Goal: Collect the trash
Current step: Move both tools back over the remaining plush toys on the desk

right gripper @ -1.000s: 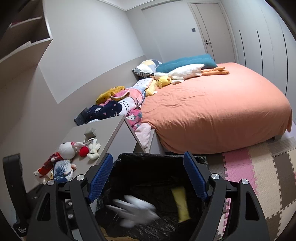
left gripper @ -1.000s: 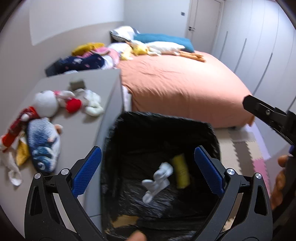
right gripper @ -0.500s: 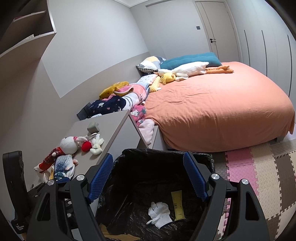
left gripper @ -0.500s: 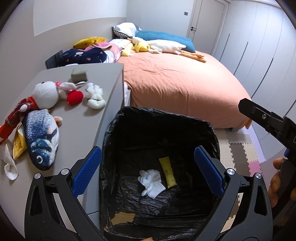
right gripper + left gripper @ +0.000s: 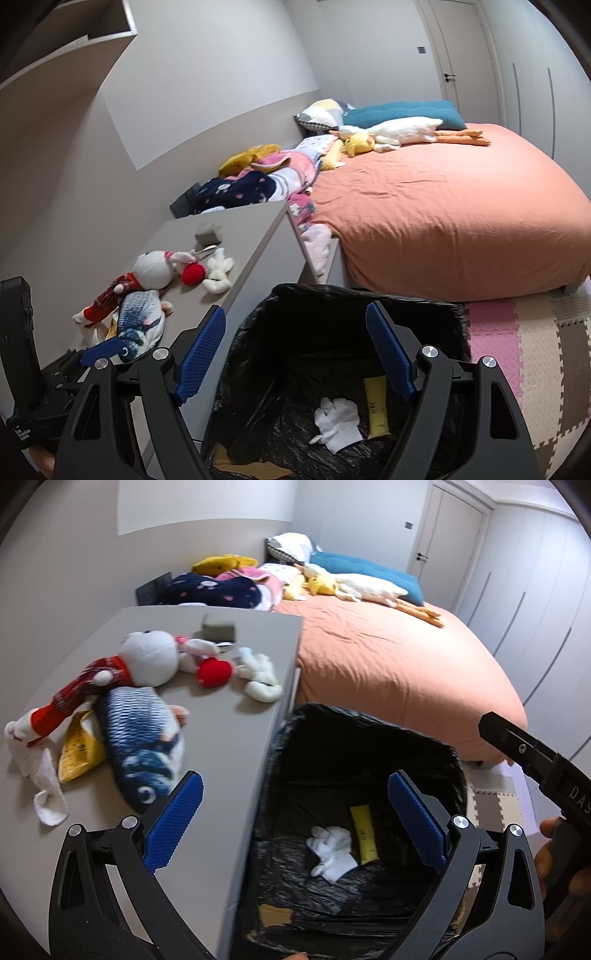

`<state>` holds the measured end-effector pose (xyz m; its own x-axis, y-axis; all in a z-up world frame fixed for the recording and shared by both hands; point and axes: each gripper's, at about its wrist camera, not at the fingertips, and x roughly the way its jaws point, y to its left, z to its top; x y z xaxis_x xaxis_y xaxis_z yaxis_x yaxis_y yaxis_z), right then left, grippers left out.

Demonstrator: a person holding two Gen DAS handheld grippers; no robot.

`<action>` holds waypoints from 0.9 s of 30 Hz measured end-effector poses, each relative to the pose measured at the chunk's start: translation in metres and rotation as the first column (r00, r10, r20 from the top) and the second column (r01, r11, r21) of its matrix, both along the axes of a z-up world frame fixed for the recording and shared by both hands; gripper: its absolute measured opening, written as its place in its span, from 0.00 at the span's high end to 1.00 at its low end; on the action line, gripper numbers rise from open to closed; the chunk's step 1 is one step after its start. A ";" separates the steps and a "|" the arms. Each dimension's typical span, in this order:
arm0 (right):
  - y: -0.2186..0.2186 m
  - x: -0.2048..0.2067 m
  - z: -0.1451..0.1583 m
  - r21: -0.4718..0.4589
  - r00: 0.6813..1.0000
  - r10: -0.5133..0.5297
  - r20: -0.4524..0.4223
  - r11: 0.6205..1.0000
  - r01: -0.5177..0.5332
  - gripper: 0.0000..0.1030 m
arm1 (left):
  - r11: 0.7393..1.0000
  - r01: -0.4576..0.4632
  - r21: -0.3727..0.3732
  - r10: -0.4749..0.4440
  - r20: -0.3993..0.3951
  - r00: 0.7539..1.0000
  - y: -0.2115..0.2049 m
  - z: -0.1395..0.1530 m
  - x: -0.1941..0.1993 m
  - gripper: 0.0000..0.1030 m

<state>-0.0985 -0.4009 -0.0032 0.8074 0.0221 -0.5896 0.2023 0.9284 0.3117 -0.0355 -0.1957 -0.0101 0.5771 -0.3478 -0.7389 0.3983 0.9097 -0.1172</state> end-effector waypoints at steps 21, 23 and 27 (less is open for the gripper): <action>0.100 0.060 -0.002 -0.009 0.979 0.203 -0.026 0.979 -0.203 0.23 | 0.975 -0.221 0.023 0.221 0.017 0.975 0.110 0.003 0.025 0.06; 0.112 0.067 -0.004 -0.006 0.973 0.230 -0.032 0.973 -0.231 0.23 | 0.968 -0.247 0.033 0.247 0.018 0.969 0.123 0.001 0.026 0.06; 0.132 0.077 -0.006 -0.005 0.962 0.271 -0.041 0.962 -0.272 0.23 | 0.952 -0.303 0.030 0.303 0.004 0.953 0.150 -0.002 0.029 0.06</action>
<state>-0.0217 -0.2693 -0.0095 0.7476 0.2312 -0.6227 -0.0458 0.9532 0.2989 -0.0060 -0.0456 -0.0120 0.6515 -0.1340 -0.7467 0.1031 0.9908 -0.0878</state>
